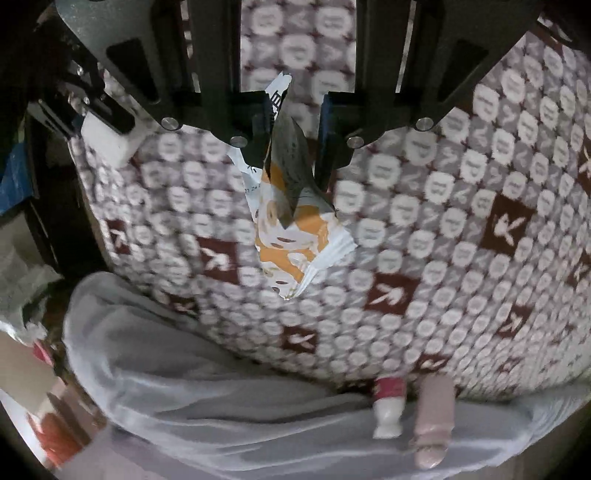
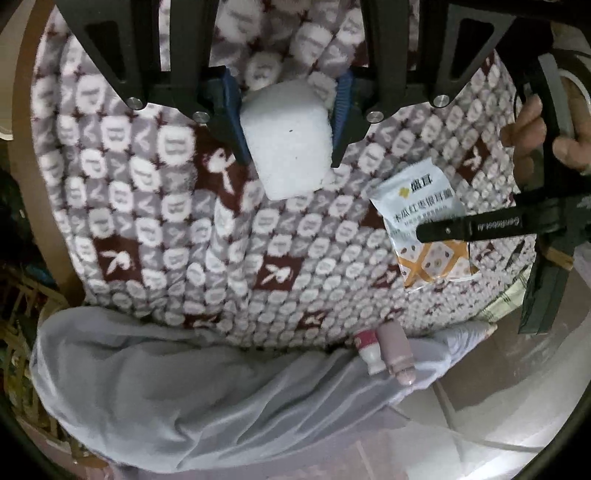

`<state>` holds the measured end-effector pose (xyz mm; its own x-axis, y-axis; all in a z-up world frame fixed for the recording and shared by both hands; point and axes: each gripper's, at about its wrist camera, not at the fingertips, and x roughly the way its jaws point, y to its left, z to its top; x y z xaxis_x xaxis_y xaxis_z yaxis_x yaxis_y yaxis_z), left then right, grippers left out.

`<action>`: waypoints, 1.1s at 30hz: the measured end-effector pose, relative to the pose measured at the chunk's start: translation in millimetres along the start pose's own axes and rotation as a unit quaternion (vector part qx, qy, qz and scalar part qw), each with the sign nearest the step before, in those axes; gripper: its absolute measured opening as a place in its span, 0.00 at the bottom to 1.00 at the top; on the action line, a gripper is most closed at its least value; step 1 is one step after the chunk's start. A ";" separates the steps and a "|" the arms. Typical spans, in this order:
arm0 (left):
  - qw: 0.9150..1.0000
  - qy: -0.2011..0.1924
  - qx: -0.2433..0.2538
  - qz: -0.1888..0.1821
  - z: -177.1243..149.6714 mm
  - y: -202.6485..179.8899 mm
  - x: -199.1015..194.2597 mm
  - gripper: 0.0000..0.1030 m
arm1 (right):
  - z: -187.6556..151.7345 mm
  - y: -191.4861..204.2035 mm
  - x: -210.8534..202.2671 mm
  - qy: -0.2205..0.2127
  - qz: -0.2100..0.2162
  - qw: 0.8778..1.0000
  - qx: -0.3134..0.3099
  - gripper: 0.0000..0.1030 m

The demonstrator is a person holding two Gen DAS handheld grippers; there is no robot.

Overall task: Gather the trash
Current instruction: 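Carry the sponge block and snack bag over the white bucket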

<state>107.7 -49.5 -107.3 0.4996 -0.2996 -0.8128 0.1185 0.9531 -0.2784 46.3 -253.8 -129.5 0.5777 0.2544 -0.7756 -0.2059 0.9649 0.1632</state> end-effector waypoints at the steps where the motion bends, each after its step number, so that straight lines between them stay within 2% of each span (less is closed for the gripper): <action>1: 1.000 -0.003 0.006 -0.001 -0.3 -5.4 -2.7 0.15 | 0.3 0.2 -4.3 -0.004 -0.001 1.000 0.000 0.39; 12: 0.997 -0.010 0.061 -0.036 -16.7 -75.2 -23.5 0.15 | -11.0 -26.6 -58.9 -0.038 -0.038 0.998 0.020 0.39; 33: 0.986 0.013 0.143 -0.083 -46.7 -180.5 -18.5 0.16 | -49.5 -103.9 -121.0 -0.059 -0.103 0.989 0.089 0.39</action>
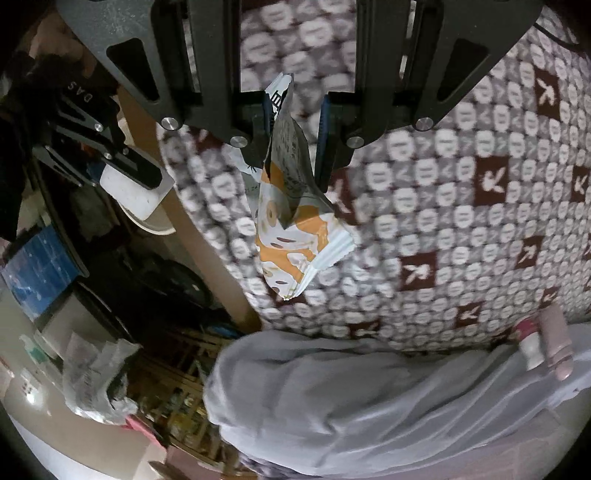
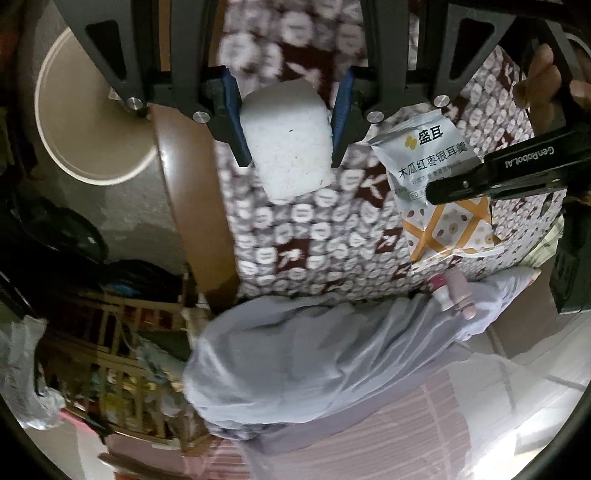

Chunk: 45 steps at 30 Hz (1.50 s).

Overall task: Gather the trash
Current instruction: 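Carry the sponge block and snack bag over the white bucket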

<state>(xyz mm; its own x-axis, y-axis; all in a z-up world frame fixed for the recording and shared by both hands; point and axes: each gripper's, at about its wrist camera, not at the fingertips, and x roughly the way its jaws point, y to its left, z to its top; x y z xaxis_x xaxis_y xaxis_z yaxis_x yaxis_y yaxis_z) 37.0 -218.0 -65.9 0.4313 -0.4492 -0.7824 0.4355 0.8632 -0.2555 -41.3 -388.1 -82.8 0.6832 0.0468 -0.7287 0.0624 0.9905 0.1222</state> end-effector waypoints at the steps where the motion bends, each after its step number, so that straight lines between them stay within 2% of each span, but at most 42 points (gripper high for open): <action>1: 1.000 0.002 0.004 -0.003 0.4 -5.1 1.6 0.16 | -1.1 -5.3 -1.9 0.000 -0.004 1.000 0.003 0.39; 12: 0.998 0.017 0.049 -0.035 5.4 -65.4 19.6 0.16 | -11.9 -60.7 -24.3 -0.005 -0.039 0.998 0.045 0.39; 30: 0.989 0.044 0.115 -0.078 12.4 -157.5 57.3 0.16 | -40.4 -149.9 -50.8 0.003 -0.093 0.989 0.116 0.39; 45: 0.984 0.075 0.130 -0.097 10.5 -198.1 97.0 0.16 | -58.2 -191.1 -55.5 0.014 -0.115 0.981 0.153 0.39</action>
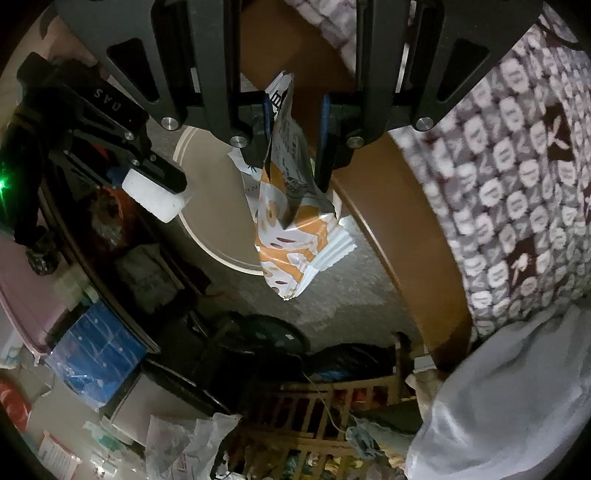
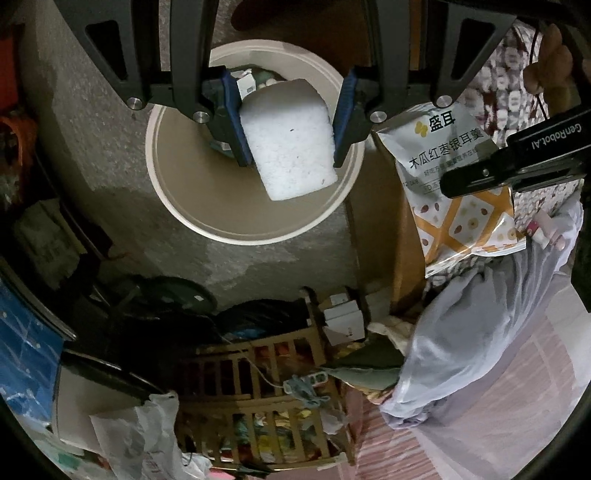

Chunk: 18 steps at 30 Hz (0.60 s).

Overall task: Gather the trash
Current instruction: 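Carry the sponge block and snack bag over the white bucket, then open both tools to drop the sponge and snack bag into the bucket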

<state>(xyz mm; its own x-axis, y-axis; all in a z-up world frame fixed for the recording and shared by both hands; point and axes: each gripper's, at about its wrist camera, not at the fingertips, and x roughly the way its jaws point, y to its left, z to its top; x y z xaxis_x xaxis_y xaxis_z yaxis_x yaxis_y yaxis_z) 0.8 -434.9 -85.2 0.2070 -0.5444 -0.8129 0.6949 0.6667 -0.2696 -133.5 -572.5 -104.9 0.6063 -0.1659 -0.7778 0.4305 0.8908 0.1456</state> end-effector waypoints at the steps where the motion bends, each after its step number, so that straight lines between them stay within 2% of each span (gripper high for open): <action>1: 1.000 0.001 0.000 -0.001 0.9 -1.2 3.0 0.16 | -0.4 -2.0 0.4 0.000 -0.002 1.000 0.001 0.39; 16: 1.000 0.014 -0.001 -0.022 3.7 -12.2 25.9 0.16 | -0.5 -18.2 9.9 0.004 -0.006 1.000 0.020 0.39; 18: 1.000 0.008 -0.002 -0.027 3.1 -13.3 25.4 0.18 | 0.3 -19.6 11.4 0.003 -0.011 1.000 0.023 0.42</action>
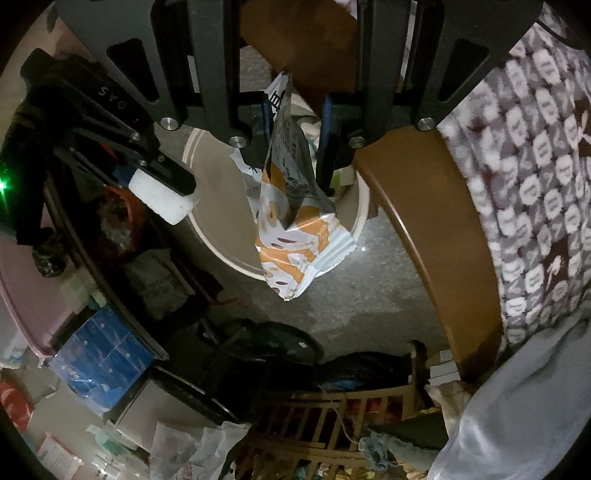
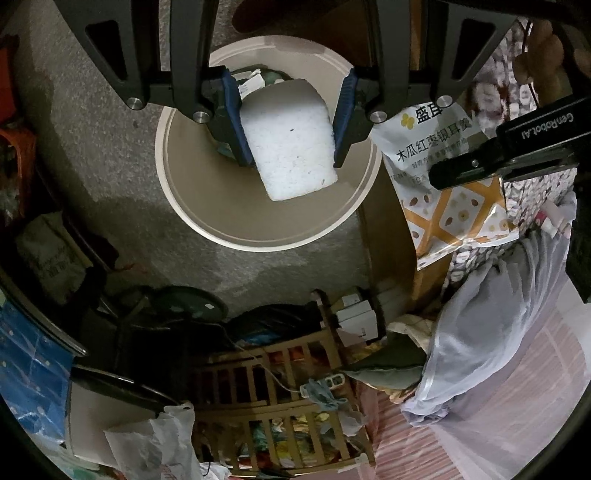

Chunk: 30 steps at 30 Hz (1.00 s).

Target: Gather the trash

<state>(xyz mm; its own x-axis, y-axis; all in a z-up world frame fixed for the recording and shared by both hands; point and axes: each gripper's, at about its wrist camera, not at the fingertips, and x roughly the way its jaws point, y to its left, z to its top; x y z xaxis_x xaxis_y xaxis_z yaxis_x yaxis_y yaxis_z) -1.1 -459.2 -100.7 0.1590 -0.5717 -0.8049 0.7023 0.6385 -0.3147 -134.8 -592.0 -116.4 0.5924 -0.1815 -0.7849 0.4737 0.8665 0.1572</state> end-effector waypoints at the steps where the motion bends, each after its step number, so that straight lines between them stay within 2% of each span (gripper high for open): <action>1: 1.000 -0.004 0.001 -0.003 -0.2 -1.3 -0.5 0.19 | 0.1 -1.0 -0.3 -0.002 -0.004 1.000 0.002 0.44; 4: 1.000 -0.008 0.007 -0.009 -0.9 -6.1 -1.4 0.28 | 0.7 -5.4 -0.9 -0.006 -0.010 1.000 0.013 0.45; 6: 1.000 -0.012 0.008 -0.006 -1.8 -5.1 -3.1 0.51 | 1.1 -8.3 0.0 -0.002 -0.009 1.000 0.025 0.48; 7: 1.000 -0.017 0.007 -0.006 -3.0 -3.9 -5.2 0.54 | 0.3 -9.3 0.0 -0.001 -0.006 1.000 0.030 0.53; 13: 0.999 -0.037 0.011 0.020 -12.9 5.6 -22.3 0.57 | -3.9 -2.8 -5.8 -0.012 -0.006 0.999 0.034 0.56; 20: 0.993 -0.089 0.024 0.077 -27.1 7.0 -55.0 0.57 | -7.8 21.9 -34.2 -0.062 -0.033 0.997 0.009 0.56; 30: 0.982 -0.158 0.020 0.103 -38.7 13.8 -106.4 0.57 | -7.7 54.6 -86.3 -0.128 -0.051 0.990 -0.020 0.61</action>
<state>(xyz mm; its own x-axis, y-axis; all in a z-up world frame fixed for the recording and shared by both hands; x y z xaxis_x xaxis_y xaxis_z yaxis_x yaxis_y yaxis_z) -35.2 -369.6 -38.8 0.5038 -0.5677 -0.6511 0.6578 0.7406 -0.1368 -165.1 -525.4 -44.7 0.6911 -0.3773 -0.6164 0.5165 0.8544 0.0561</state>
